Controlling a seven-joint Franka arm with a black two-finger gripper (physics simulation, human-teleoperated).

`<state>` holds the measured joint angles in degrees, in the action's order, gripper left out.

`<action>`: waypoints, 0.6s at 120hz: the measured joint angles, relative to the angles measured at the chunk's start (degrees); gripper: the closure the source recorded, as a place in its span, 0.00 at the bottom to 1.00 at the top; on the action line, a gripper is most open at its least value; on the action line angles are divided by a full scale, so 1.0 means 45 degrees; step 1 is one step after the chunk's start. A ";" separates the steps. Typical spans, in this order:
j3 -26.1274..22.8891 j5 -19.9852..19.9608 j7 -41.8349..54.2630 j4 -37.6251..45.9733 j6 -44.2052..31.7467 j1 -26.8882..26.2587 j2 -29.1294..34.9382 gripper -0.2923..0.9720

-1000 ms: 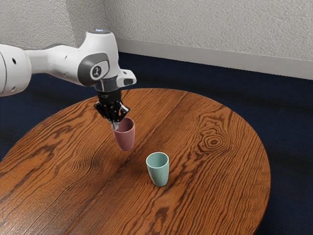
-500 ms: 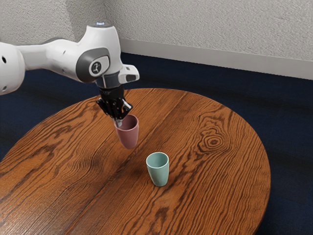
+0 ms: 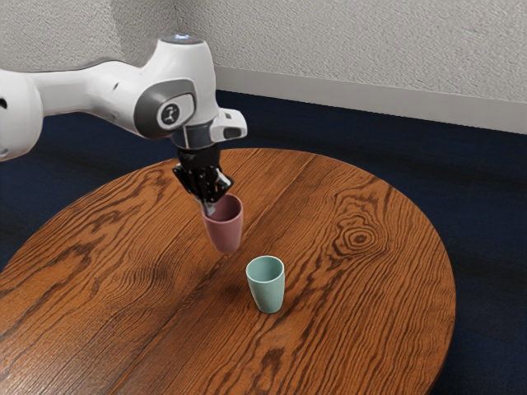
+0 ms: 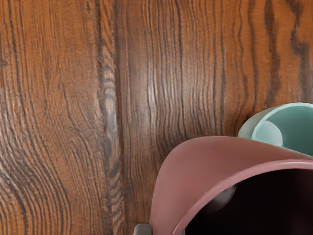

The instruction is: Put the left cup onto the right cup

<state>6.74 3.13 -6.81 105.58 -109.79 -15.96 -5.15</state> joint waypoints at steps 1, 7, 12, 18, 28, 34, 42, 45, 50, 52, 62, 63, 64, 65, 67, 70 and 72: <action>0.0000 0.0000 0.0000 0.0000 0.0001 -0.0012 0.0000 0.85; 0.0001 0.0002 0.0001 0.0000 0.0005 -0.0090 0.0000 0.85; 0.0001 0.0003 0.0002 0.0014 0.0007 -0.0165 0.0000 0.85; 0.0001 0.0004 0.0003 0.0053 0.0009 -0.0261 0.0013 0.85; 0.0000 0.0005 0.0004 0.0131 0.0009 -0.0379 0.0089 0.85; 0.0000 0.0005 0.0005 0.0170 0.0006 -0.0438 0.0121 0.85; 0.0000 0.0006 0.0005 0.0188 0.0004 -0.0513 0.0138 0.85; 0.0000 0.0006 0.0005 0.0191 0.0003 -0.0545 0.0145 0.85; 0.0000 0.0006 0.0004 0.0193 0.0002 -0.0601 0.0151 0.85; 0.0000 0.0006 0.0004 0.0194 0.0000 -0.0623 0.0150 0.85; 0.0000 0.0006 0.0004 0.0195 -0.0008 -0.0729 0.0149 0.85; 0.0000 0.0006 0.0004 0.0195 -0.0010 -0.0739 0.0148 0.85; 0.0000 0.0006 0.0004 0.0195 -0.0011 -0.0749 0.0149 0.85; 0.0000 0.0006 0.0004 0.0195 -0.0012 -0.0758 0.0150 0.85; 0.0000 0.0006 0.0004 0.0195 -0.0015 -0.0776 0.0146 0.85; 0.0000 0.0006 0.0003 0.0195 -0.0018 -0.0801 0.0143 0.85; 0.0000 0.0006 0.0003 0.0196 -0.0020 -0.0816 0.0141 0.85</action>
<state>6.74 3.16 -6.80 106.46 -109.87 -19.64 -4.51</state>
